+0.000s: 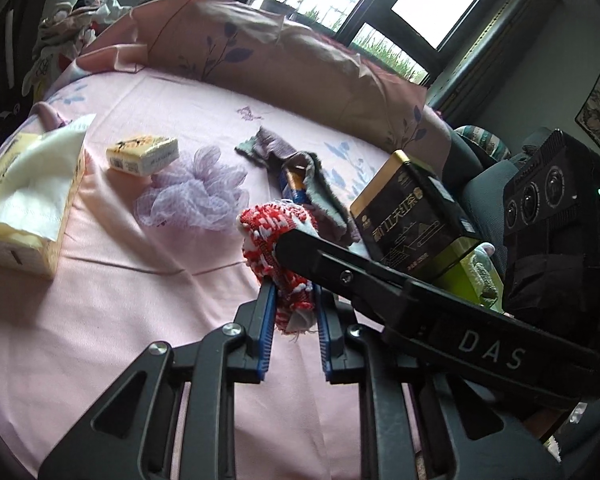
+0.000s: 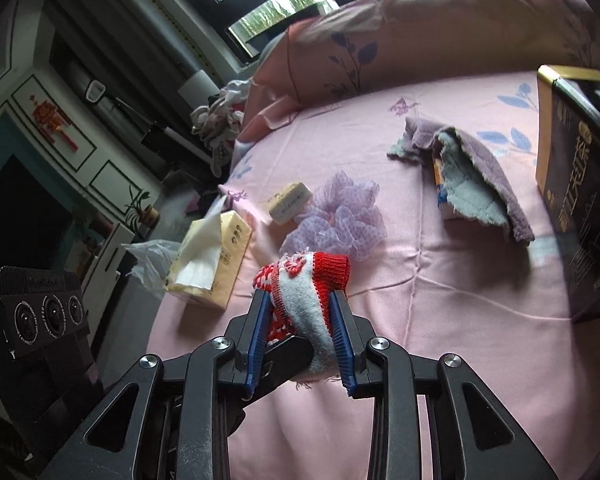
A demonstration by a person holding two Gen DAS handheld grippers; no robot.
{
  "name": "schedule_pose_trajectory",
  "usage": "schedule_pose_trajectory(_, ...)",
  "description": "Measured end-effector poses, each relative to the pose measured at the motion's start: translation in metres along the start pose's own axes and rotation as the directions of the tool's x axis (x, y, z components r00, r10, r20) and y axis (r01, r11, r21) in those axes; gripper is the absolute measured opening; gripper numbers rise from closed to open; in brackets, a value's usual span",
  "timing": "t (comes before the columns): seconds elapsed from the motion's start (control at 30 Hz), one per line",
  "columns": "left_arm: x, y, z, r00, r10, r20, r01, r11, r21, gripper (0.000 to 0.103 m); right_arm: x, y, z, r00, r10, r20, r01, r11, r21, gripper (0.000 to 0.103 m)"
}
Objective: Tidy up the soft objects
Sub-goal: 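Carry the sock over the green-rimmed box with the right gripper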
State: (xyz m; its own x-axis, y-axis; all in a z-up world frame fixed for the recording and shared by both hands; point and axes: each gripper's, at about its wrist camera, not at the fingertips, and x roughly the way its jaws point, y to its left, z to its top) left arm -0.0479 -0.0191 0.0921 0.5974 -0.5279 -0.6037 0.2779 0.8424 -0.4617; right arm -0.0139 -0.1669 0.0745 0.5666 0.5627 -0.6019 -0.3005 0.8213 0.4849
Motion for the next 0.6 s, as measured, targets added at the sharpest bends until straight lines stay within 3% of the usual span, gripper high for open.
schedule_pose_trajectory(0.37, -0.04, -0.047, 0.006, 0.985, -0.04, 0.171, 0.015, 0.989, 0.15, 0.015, -0.064, 0.024, 0.01, 0.982, 0.007, 0.189, 0.014, 0.994, -0.106, 0.033)
schedule_pose_trajectory(0.6, -0.045, -0.078, 0.012, 0.975, -0.079, 0.208, 0.031, 0.975, 0.222, 0.015, -0.098, 0.019, 0.013, 0.96, 0.001, 0.28, 0.026, 0.995, -0.092, 0.033)
